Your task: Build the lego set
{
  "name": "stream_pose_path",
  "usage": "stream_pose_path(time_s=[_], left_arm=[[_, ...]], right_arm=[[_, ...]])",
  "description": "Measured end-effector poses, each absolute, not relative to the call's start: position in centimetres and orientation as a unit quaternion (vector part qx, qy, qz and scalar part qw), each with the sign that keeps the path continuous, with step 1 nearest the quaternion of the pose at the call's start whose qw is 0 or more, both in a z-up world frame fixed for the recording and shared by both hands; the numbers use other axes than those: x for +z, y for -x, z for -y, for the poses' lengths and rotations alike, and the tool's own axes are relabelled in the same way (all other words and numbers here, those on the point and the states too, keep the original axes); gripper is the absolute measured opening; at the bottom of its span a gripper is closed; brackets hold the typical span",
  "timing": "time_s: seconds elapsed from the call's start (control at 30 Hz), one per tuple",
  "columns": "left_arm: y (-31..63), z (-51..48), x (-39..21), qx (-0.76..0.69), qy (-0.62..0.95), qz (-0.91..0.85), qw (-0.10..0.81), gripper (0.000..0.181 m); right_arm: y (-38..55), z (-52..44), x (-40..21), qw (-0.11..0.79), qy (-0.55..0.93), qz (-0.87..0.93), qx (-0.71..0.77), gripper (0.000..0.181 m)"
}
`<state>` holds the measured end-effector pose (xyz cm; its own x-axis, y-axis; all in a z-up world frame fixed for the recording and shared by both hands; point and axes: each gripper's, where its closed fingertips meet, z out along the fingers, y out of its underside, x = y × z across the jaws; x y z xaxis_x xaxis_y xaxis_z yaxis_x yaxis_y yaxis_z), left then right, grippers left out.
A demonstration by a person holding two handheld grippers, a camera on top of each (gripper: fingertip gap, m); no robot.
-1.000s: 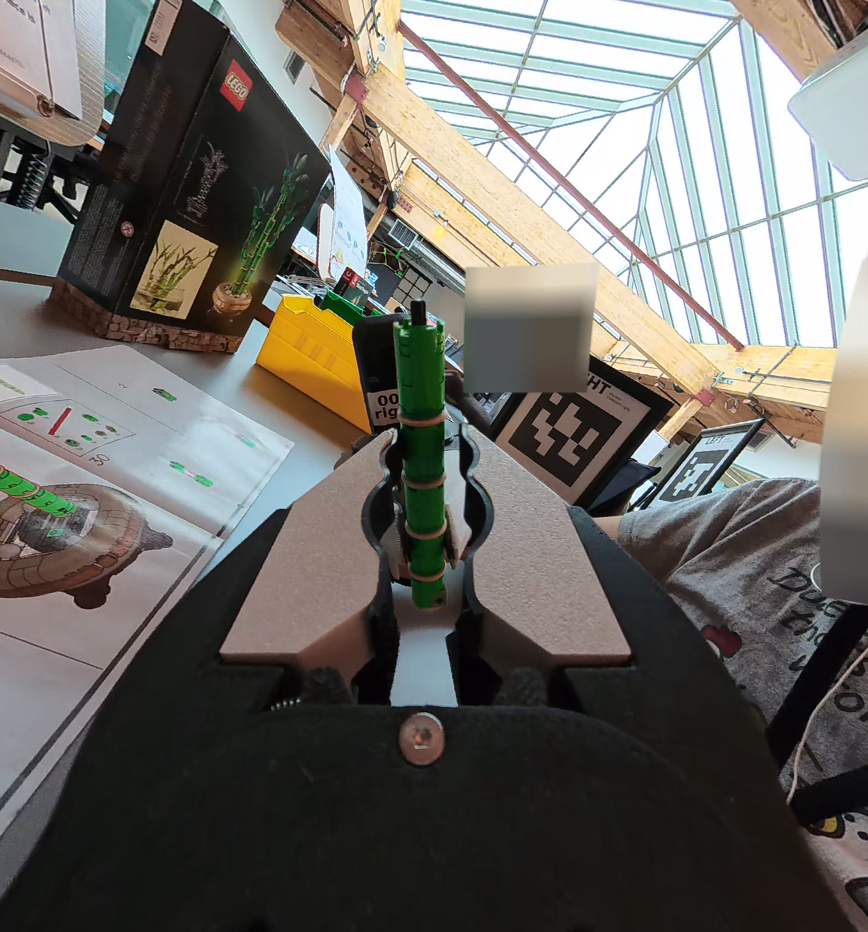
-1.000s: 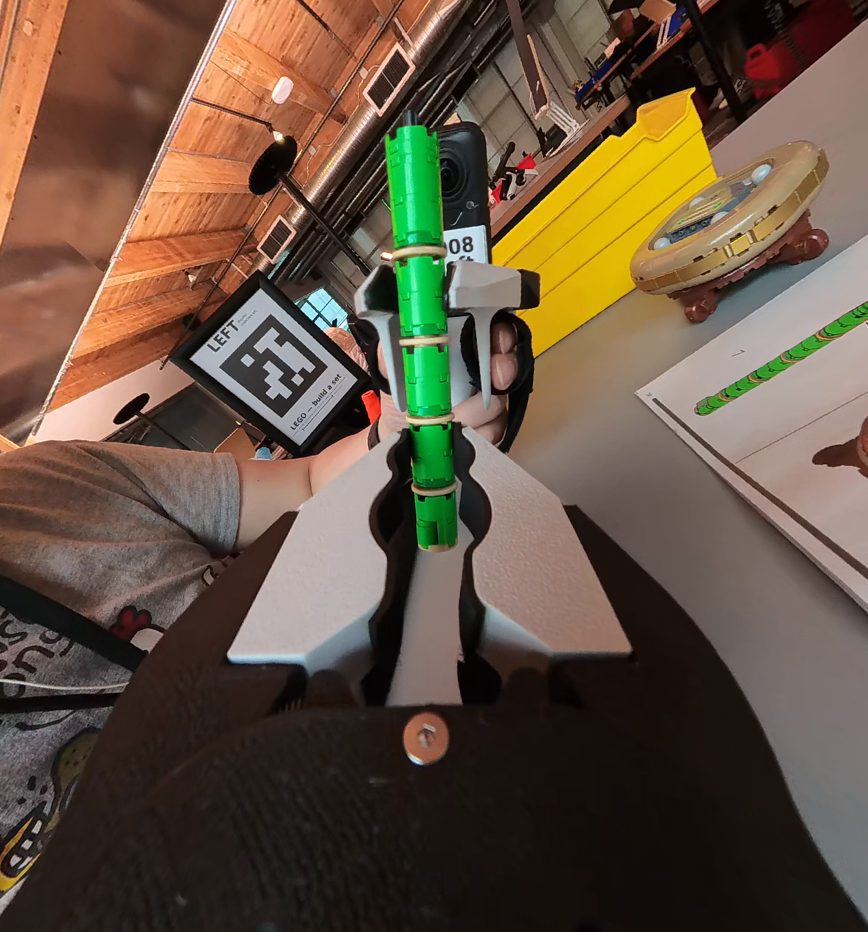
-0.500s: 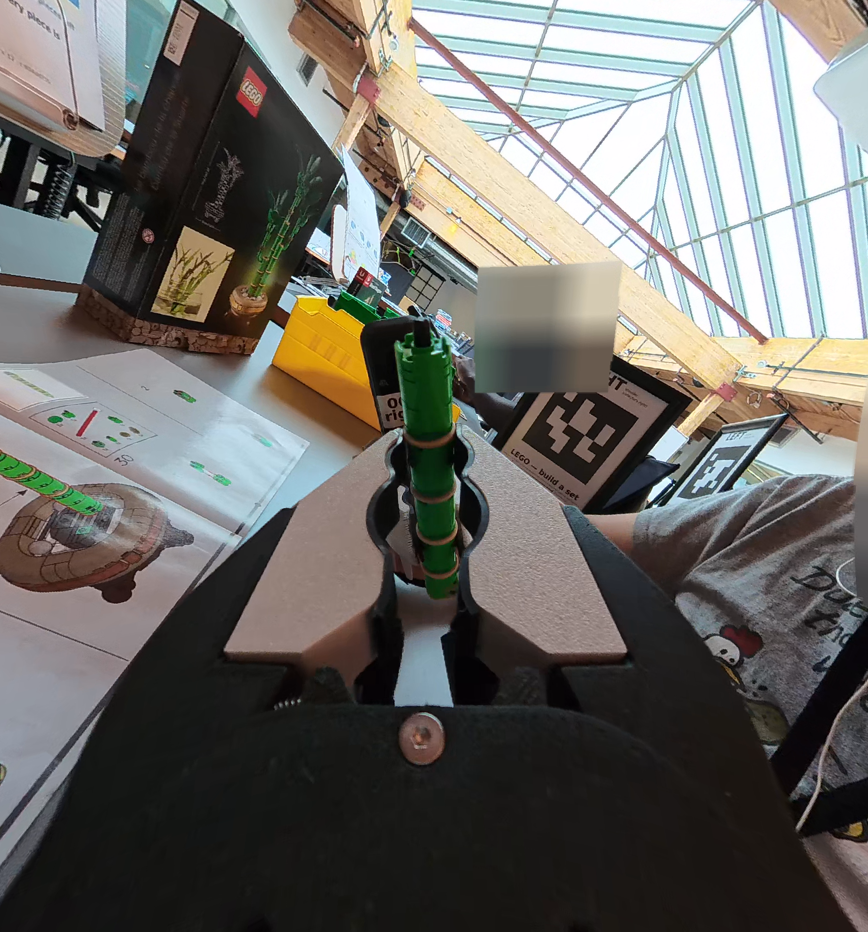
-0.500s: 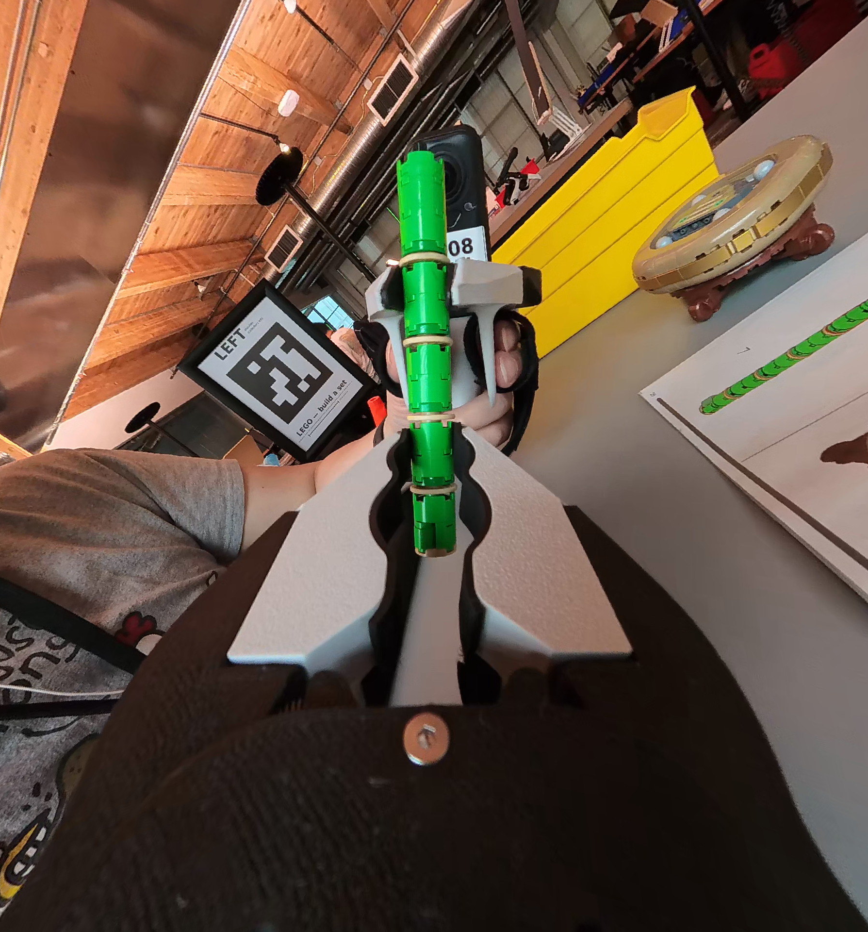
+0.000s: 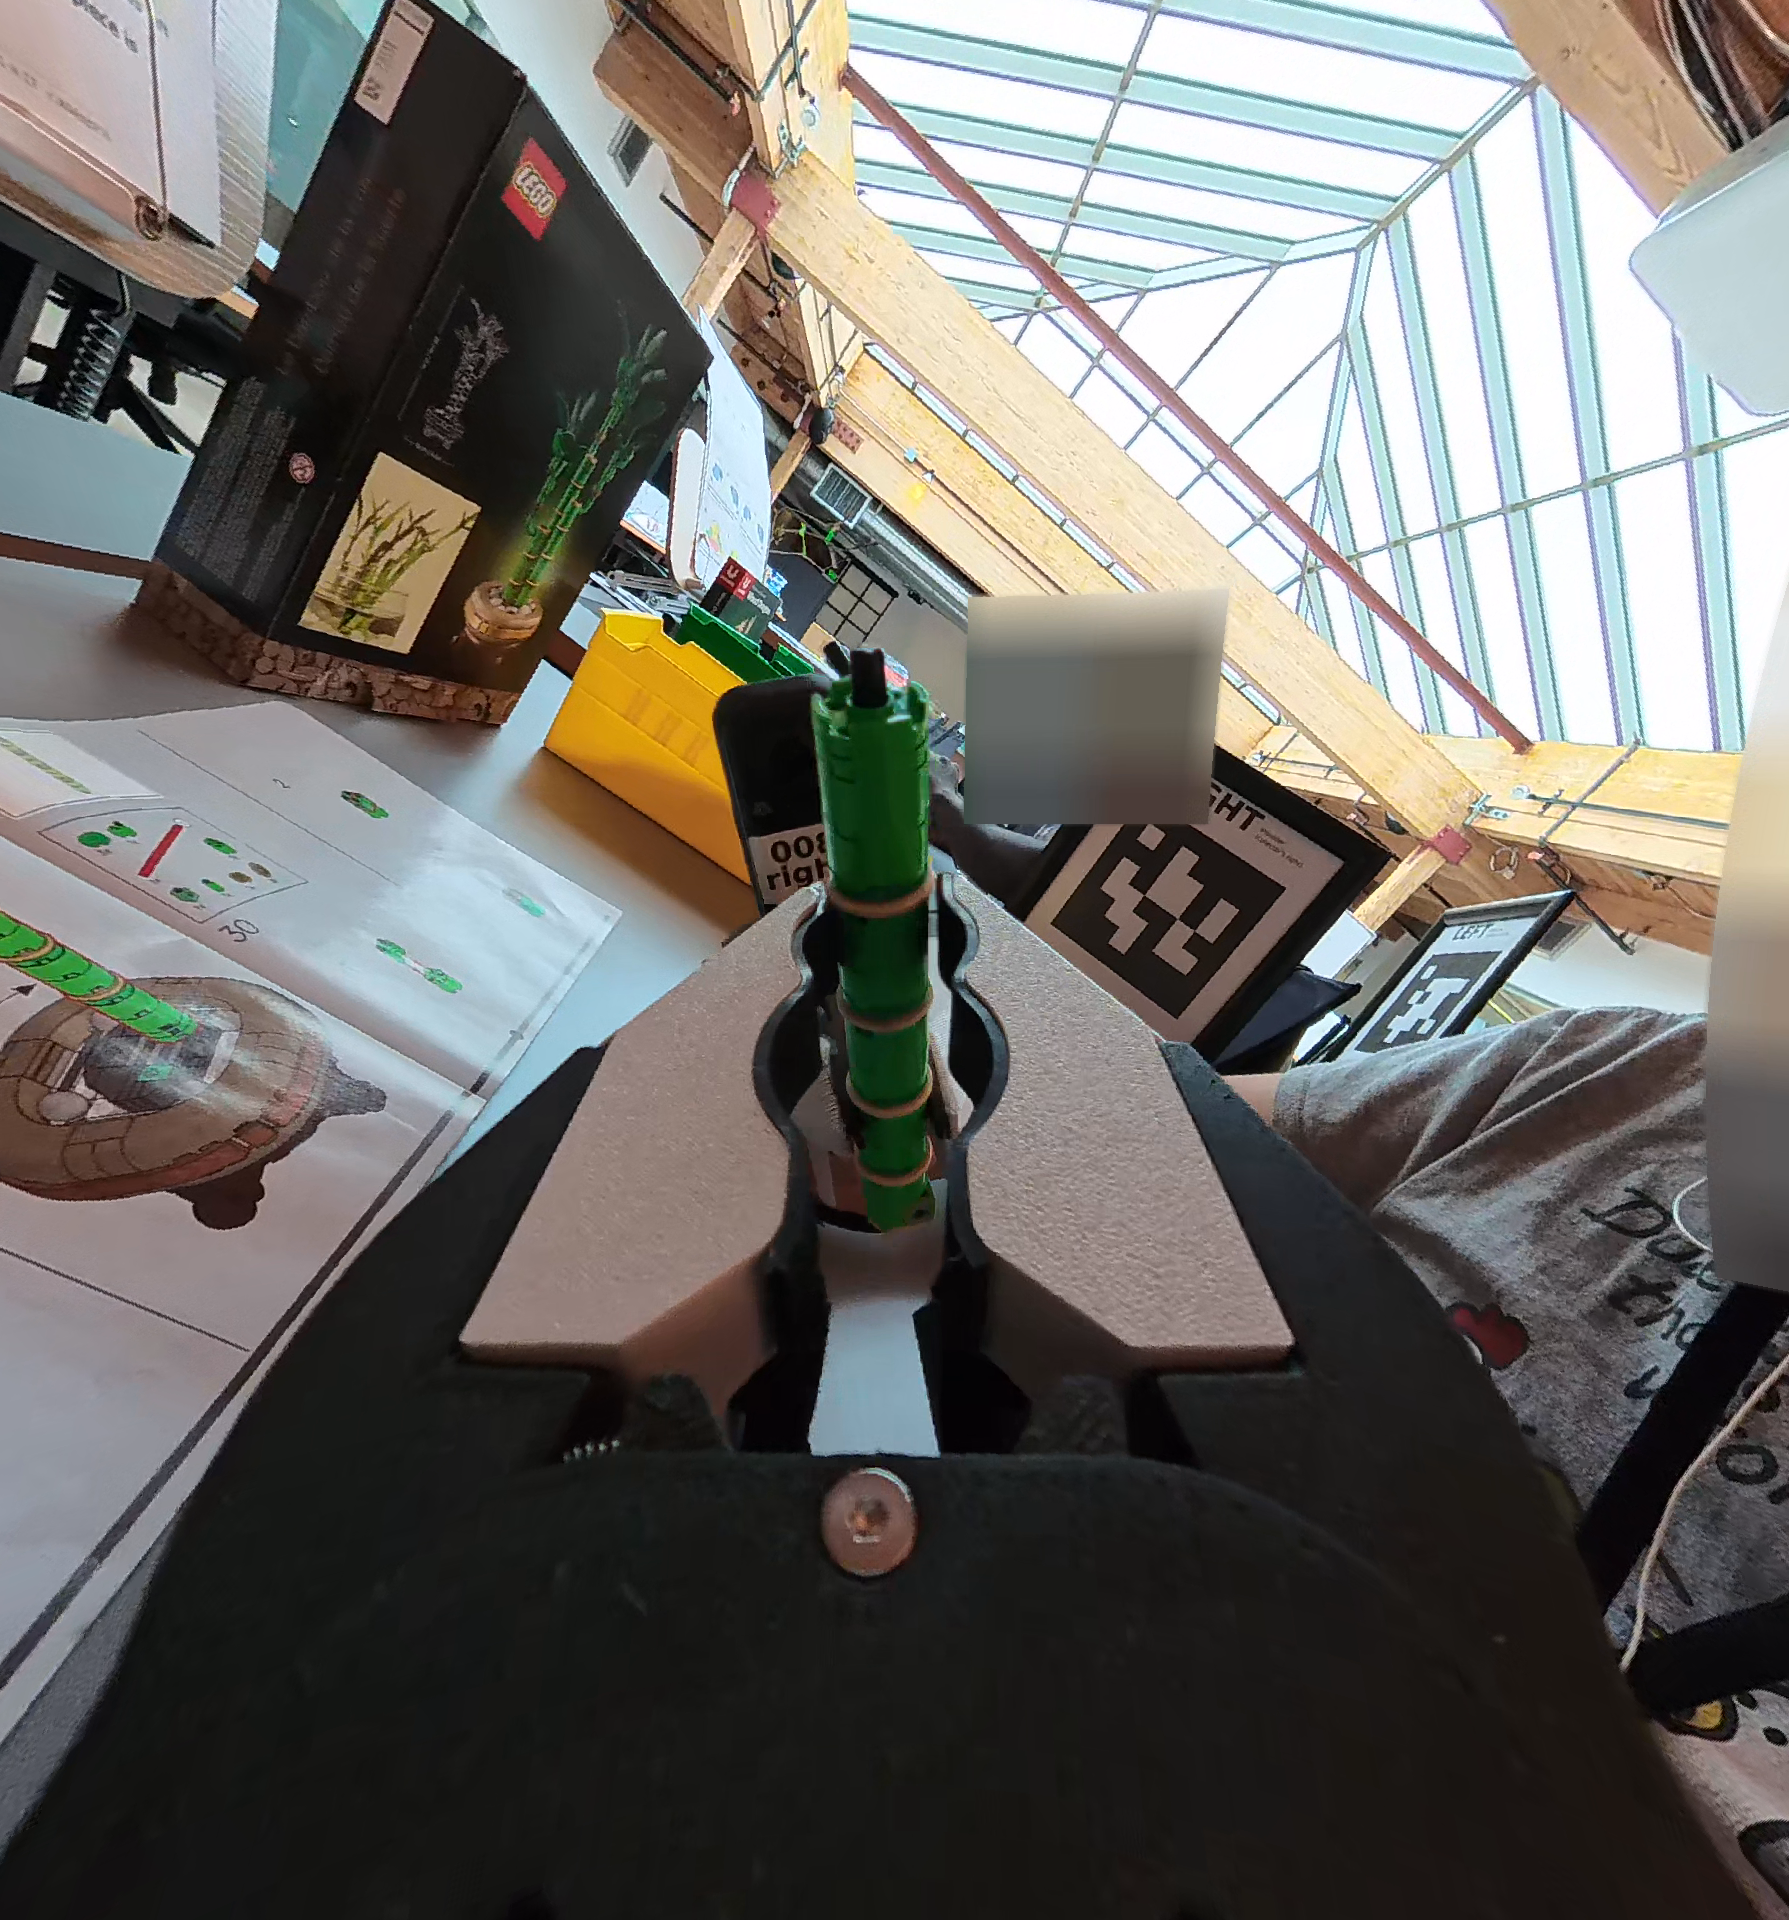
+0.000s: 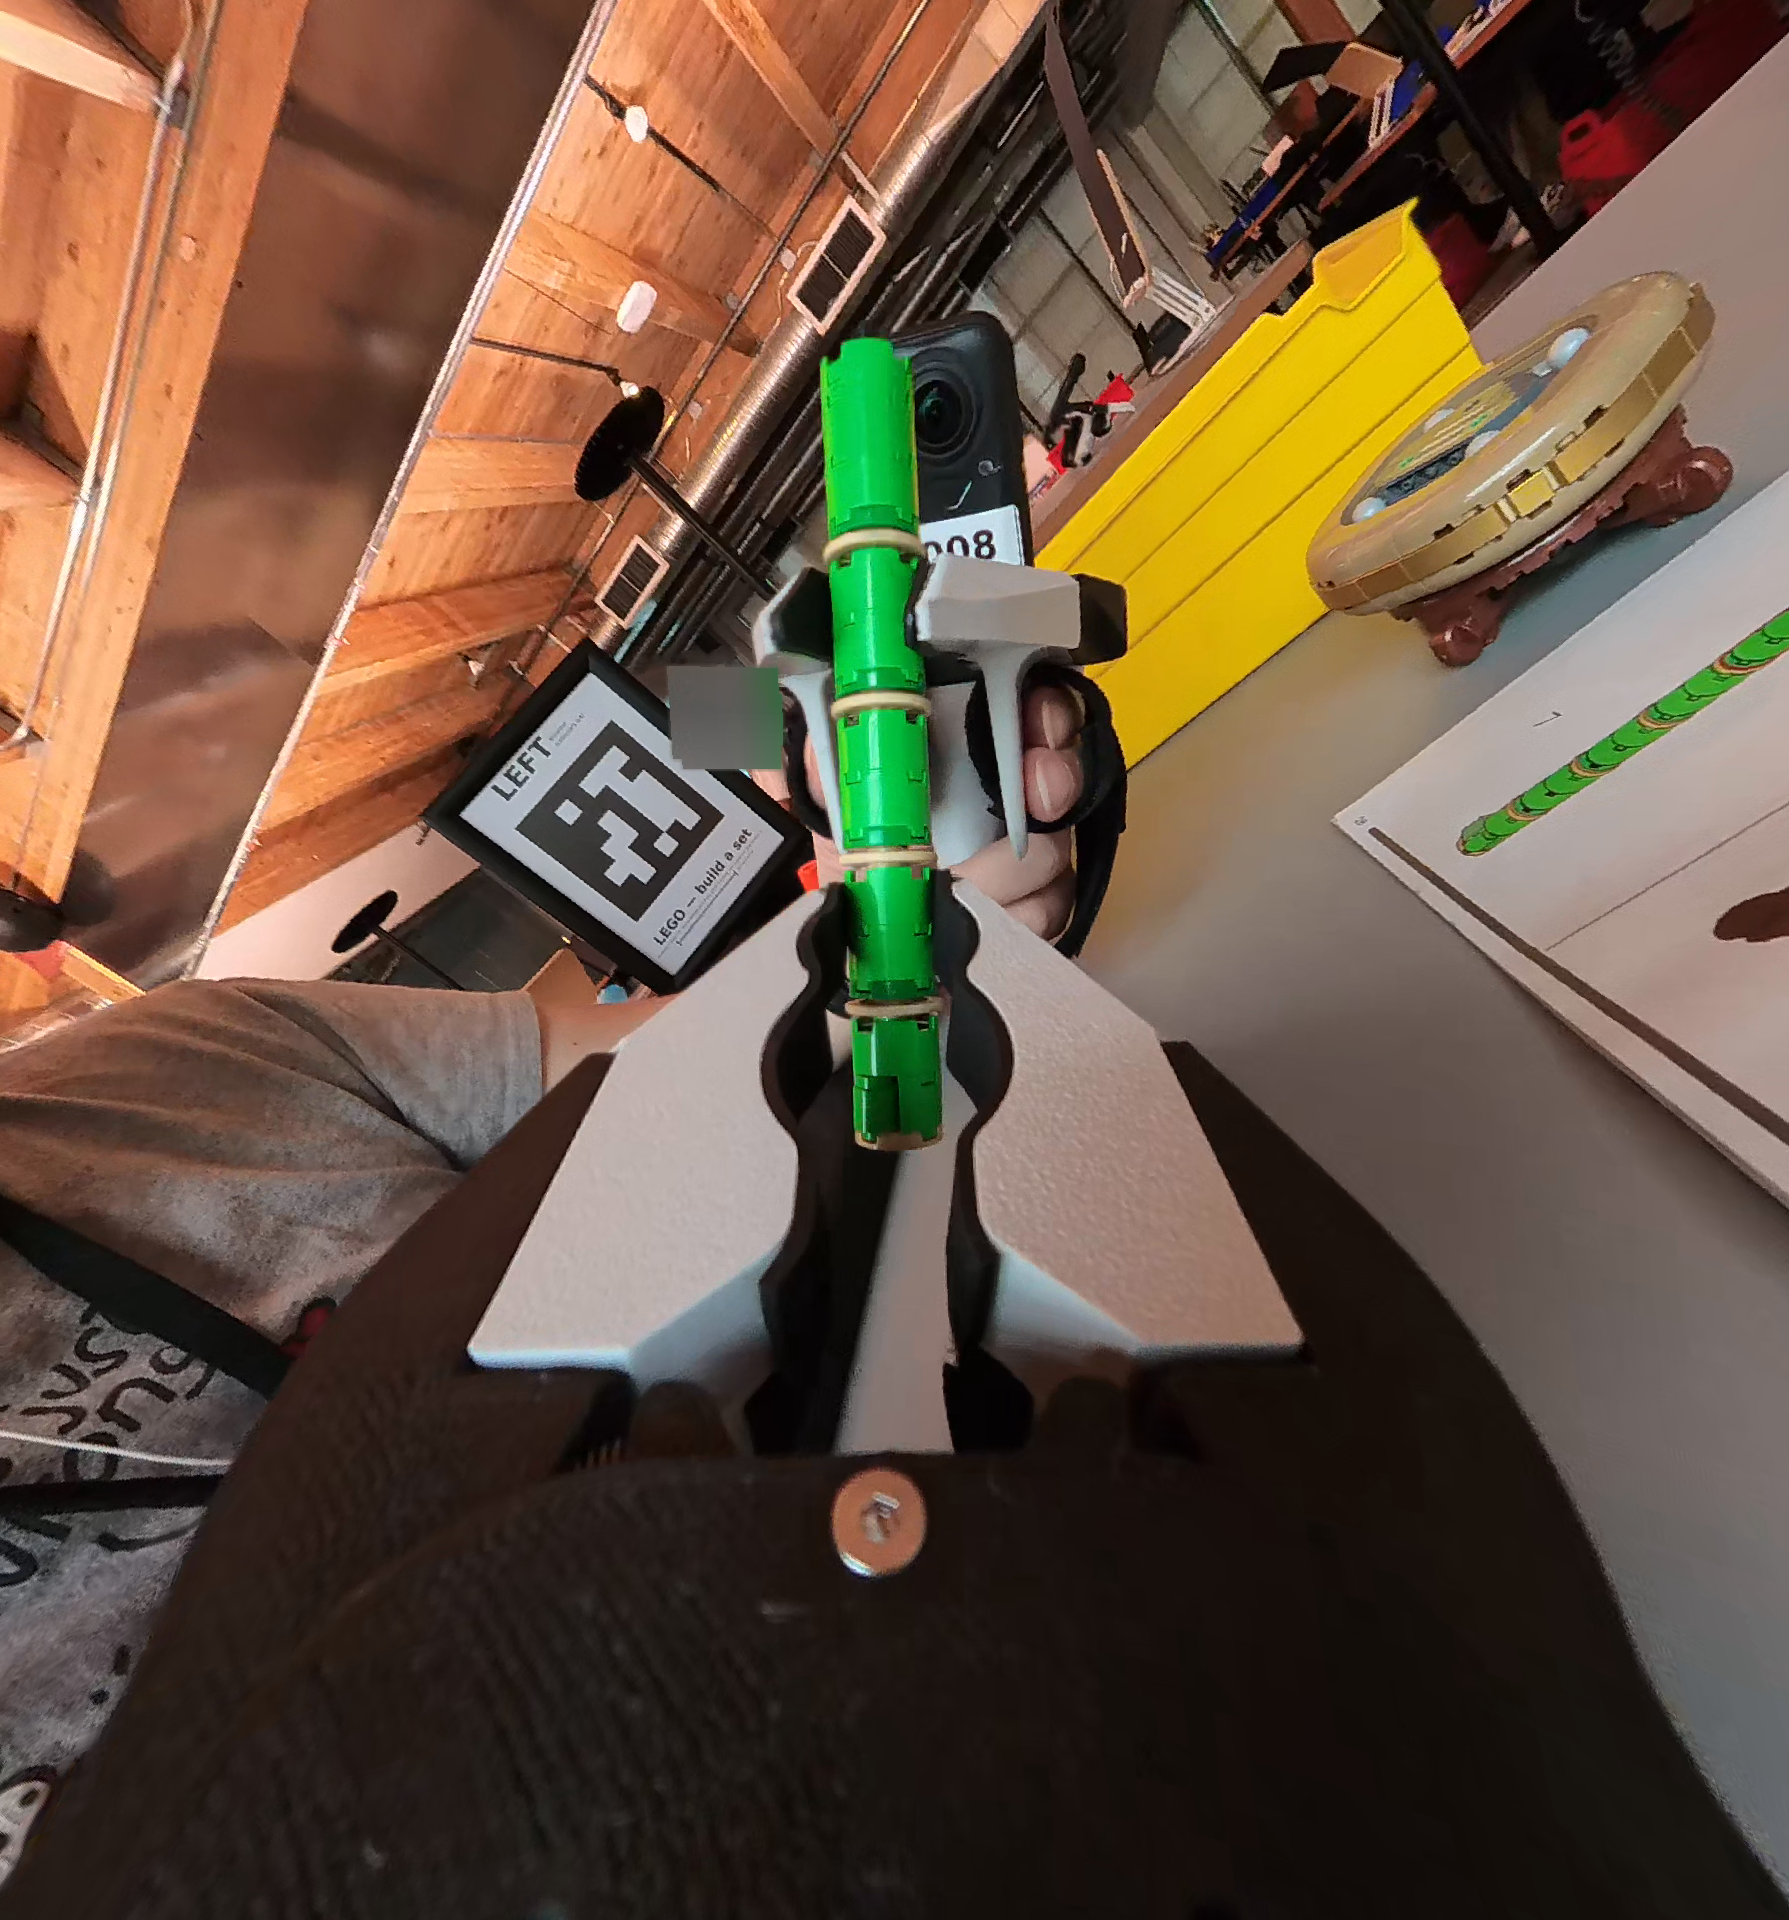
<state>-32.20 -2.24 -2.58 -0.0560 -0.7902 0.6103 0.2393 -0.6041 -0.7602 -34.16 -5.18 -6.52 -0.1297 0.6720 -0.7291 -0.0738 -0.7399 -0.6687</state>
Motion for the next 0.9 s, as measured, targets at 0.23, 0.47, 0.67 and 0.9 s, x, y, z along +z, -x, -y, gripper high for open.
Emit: stream_pose_path(time_s=[0.23,0.47,0.67,0.9], left_arm=[[32.5,1.9,-2.5,-0.683,0.578,-0.233,0.381,0.02],[32.6,1.7,-2.4,-0.692,0.575,-0.222,0.375,0.021],[33.1,1.3,-2.1,-0.711,0.568,-0.197,0.365,0.027],[33.9,0.4,-2.0,-0.724,0.563,-0.168,0.362,0.024]], right_arm=[[33.8,4.7,-6.3,0.256,0.597,0.228,0.725,0.015],[33.8,4.5,-6.1,0.238,0.585,0.202,0.749,0.015],[33.6,3.6,-5.8,0.199,0.543,0.127,0.806,0.015],[33.4,3.3,-5.6,0.178,0.522,0.106,0.827,0.015]])
